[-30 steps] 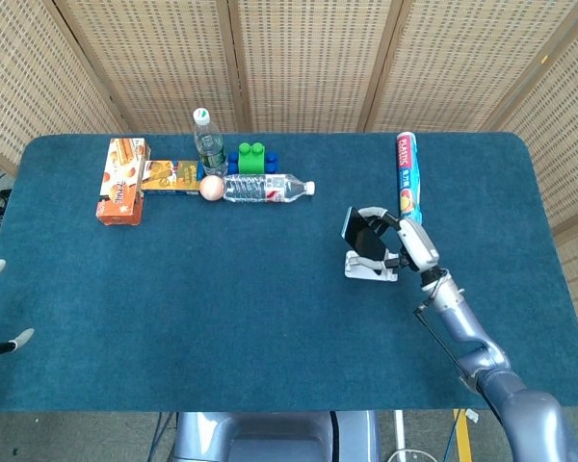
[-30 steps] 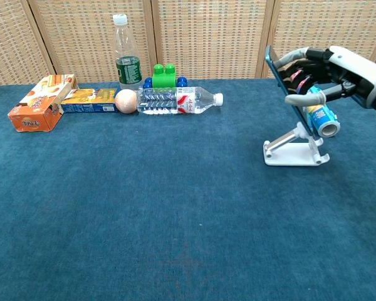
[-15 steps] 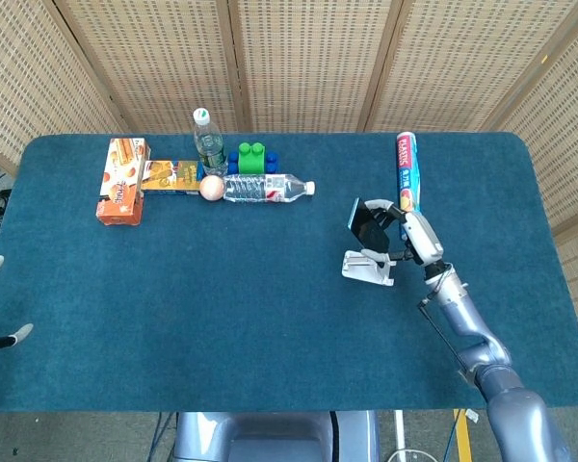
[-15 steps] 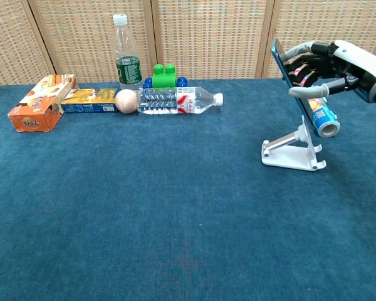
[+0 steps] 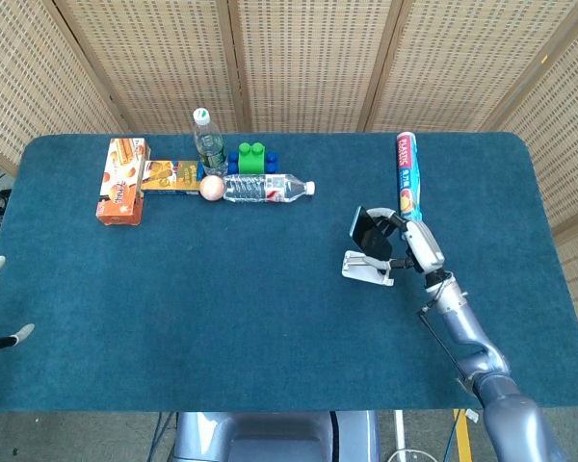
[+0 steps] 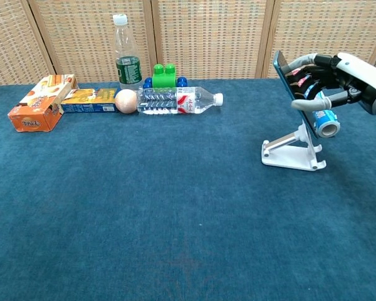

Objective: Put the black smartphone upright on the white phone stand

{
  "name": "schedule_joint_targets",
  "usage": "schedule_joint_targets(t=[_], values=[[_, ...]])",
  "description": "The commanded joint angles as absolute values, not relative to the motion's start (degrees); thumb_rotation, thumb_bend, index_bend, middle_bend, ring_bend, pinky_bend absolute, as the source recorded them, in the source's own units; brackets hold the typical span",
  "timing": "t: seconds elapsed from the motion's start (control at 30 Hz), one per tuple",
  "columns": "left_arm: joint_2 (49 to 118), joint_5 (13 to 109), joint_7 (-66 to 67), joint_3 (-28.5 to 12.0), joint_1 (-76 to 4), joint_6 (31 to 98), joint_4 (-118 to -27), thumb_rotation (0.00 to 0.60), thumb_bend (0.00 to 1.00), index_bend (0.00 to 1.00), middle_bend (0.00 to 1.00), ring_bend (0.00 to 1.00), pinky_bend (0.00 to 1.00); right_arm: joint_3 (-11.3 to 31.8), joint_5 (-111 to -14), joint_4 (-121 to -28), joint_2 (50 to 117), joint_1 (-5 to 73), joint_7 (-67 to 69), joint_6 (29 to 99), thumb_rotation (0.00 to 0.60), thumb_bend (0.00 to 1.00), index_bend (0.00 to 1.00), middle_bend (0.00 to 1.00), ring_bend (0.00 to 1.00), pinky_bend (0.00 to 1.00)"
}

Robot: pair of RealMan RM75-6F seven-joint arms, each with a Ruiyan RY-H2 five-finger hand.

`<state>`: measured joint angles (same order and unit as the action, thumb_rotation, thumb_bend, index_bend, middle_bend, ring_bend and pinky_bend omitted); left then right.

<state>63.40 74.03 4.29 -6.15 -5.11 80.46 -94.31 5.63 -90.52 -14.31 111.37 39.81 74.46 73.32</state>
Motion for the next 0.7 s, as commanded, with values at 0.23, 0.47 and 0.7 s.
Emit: schedule_joint_targets(t=[0.23, 0.47, 0.7], values=[[63.6, 73.7, 4.9, -6.2, -5.3, 80.3, -94.3, 0.6, 0.0, 0.0, 0.0, 0.0, 0.0, 7.6, -87.8, -12.4, 114.6, 38.7, 73.4, 75.1, 0.6, 0.85, 0.41, 0.48, 0.48, 0.47], [63.8, 73.7, 5.1, -6.1, -5.4, 80.4, -94.3, 0.6, 0.0, 0.0, 0.0, 0.0, 0.0, 7.3, -87.4, -10.6, 116.4, 38.0, 72.6, 75.6, 0.6, 0.85, 0.41, 0.47, 0.46, 0.47], [63.9, 73.6, 5.3, -6.1, -5.5, 80.3, -94.2, 0.6, 0.0, 0.0, 0.0, 0.0, 0.0, 6.7, -87.4, -9.7, 117.0, 37.8, 72.5, 74.2, 0.6, 0.84, 0.41, 0.45, 0.45, 0.46]])
